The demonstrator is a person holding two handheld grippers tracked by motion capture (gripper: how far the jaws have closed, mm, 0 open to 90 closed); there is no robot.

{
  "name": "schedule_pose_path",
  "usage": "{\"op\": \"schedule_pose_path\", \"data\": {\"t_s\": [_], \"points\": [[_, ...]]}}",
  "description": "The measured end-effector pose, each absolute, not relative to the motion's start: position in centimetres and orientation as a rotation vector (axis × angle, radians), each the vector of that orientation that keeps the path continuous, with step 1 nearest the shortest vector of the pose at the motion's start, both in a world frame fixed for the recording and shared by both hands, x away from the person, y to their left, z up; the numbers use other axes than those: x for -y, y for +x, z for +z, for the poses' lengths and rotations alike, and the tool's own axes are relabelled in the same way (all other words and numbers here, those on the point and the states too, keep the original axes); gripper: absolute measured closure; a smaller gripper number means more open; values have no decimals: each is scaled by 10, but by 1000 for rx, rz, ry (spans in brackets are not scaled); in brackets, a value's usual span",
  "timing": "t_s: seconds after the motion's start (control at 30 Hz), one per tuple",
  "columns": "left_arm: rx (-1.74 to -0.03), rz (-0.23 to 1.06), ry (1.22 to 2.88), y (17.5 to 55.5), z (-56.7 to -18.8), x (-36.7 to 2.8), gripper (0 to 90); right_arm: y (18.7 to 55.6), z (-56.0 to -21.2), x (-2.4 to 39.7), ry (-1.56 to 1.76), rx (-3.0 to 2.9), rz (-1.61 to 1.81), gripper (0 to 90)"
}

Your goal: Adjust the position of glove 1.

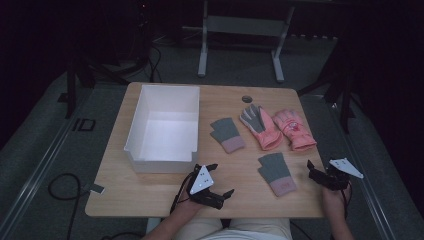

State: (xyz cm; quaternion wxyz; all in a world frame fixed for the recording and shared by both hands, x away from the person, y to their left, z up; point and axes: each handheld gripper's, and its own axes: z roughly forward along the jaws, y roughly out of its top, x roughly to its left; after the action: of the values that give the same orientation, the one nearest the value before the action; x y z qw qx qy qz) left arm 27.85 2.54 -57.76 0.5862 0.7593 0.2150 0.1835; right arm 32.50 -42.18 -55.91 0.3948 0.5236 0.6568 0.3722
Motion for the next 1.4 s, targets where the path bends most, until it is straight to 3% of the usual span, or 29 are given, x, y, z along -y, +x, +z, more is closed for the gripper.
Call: {"op": "schedule_pose_path", "data": {"t_s": [0.53,1.4], "points": [[-486,422,1773,278,-578,-25,7,331,-559,423,1400,-1763,891,132],[-482,411,1766,278,-578,-26,7,342,-530,423,1551,-1813,829,138]]}}
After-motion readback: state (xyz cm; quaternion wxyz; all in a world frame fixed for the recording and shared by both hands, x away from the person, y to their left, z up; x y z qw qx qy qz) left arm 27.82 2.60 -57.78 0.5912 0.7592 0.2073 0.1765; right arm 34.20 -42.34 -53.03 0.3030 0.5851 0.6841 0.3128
